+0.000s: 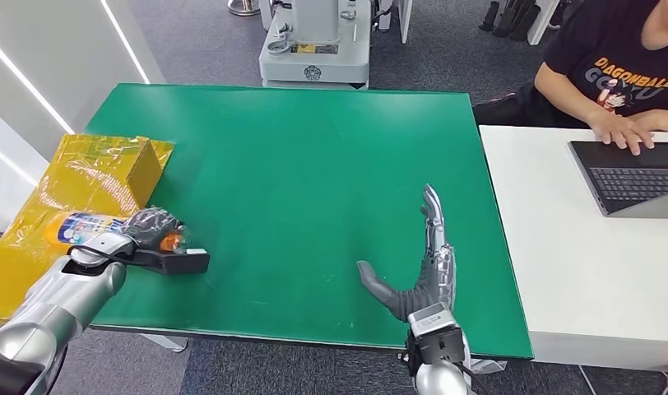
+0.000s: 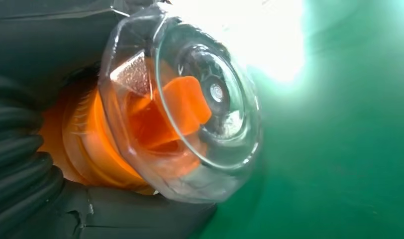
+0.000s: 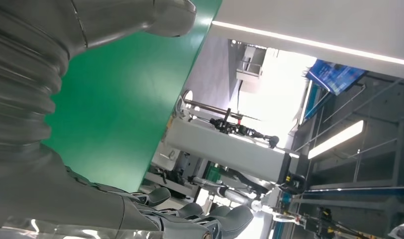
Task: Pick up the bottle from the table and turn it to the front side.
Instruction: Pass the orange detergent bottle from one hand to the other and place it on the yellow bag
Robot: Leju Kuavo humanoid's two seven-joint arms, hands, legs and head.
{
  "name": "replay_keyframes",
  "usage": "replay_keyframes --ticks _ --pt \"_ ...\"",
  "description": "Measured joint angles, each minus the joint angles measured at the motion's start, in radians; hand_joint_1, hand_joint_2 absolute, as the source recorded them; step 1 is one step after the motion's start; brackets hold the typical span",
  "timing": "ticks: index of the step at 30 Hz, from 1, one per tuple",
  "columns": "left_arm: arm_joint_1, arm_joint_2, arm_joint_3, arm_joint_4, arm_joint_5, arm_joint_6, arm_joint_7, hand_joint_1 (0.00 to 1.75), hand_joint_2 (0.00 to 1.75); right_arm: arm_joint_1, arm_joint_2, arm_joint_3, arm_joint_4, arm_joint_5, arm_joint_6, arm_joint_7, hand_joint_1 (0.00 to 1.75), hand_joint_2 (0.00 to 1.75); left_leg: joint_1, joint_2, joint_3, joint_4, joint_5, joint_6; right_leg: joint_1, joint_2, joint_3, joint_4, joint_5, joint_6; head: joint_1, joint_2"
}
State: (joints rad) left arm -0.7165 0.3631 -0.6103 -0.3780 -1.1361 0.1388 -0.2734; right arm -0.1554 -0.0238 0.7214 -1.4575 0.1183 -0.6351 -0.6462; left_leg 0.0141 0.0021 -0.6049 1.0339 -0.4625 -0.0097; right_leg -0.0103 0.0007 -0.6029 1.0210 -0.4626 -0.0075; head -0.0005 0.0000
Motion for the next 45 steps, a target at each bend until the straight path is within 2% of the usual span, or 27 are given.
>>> replay_keyframes --ticks 7,14,18,21,25,29,32,36,45 --pt "-0.024 -0.037 -0.046 0.000 -0.040 -0.002 -0.076 1.75 1.75 -0.005 -0.006 0.027 0.035 -0.044 -0.031 -0.028 0.00 1.75 0.000 -0.001 0.000 0.000 0.000 0.000 0.000 -0.001 0.001 0.000 0.000 0.000 0.000 0.000" --pt "-0.035 -0.050 -0.064 0.001 -0.039 -0.021 -0.104 1.75 1.75 -0.007 -0.011 0.036 0.055 -0.052 -0.036 -0.029 0.00 1.75 0.000 -0.001 0.000 0.000 0.000 0.000 0.000 -0.001 0.000 0.000 0.000 0.000 0.000 0.000" --pt "-0.042 -0.050 -0.069 0.005 -0.038 -0.047 -0.083 1.75 1.75 -0.006 -0.012 0.037 0.057 -0.053 -0.037 -0.030 0.00 1.75 0.000 -0.001 0.000 0.000 0.000 0.000 0.000 -0.001 0.000 0.000 0.000 0.000 0.000 0.000" --pt "-0.047 -0.050 -0.069 0.009 -0.034 -0.090 -0.023 1.72 1.75 -0.006 -0.012 0.037 0.058 -0.052 -0.037 -0.031 0.00 1.75 0.000 -0.001 0.000 0.000 0.000 0.000 0.000 -0.001 0.000 0.000 0.000 0.000 0.000 0.000" --pt "-0.055 -0.050 -0.069 0.017 -0.032 -0.141 0.054 0.01 1.75 -0.006 -0.012 0.037 0.060 -0.049 -0.037 -0.032 0.00 1.75 0.000 -0.001 0.001 0.000 0.000 0.000 0.000 -0.001 0.001 0.000 0.000 0.000 0.000 0.000" --pt "-0.071 -0.049 -0.069 0.031 -0.032 -0.212 0.159 0.00 1.75 -0.006 -0.008 0.037 0.068 -0.034 -0.039 -0.032 0.00 1.75 0.000 -0.001 0.003 -0.001 0.000 -0.001 0.000 0.000 0.003 0.001 0.000 0.000 0.000 0.000" --pt "-0.078 -0.045 -0.069 0.038 -0.032 -0.235 0.199 0.00 1.75 -0.006 0.002 0.037 0.080 -0.026 -0.038 -0.034 0.00 1.75 0.000 0.000 0.005 -0.002 0.000 -0.001 0.000 0.001 0.004 0.001 0.000 0.000 0.000 0.000" --pt "-0.077 -0.035 -0.067 0.043 -0.030 -0.212 0.210 0.00 1.75 -0.006 0.011 0.037 0.095 -0.026 -0.031 -0.036 0.00 1.75 0.000 0.001 0.007 -0.003 0.000 -0.002 0.000 0.001 0.005 0.002 0.000 -0.001 0.000 0.000" --pt "-0.059 -0.022 -0.026 0.043 -0.009 -0.110 0.172 0.00 1.75 0.003 0.014 0.037 0.094 0.004 -0.035 -0.025 0.00 1.75 0.000 0.000 0.007 -0.003 0.001 -0.002 0.000 0.001 0.004 0.002 -0.002 -0.003 0.000 0.000"
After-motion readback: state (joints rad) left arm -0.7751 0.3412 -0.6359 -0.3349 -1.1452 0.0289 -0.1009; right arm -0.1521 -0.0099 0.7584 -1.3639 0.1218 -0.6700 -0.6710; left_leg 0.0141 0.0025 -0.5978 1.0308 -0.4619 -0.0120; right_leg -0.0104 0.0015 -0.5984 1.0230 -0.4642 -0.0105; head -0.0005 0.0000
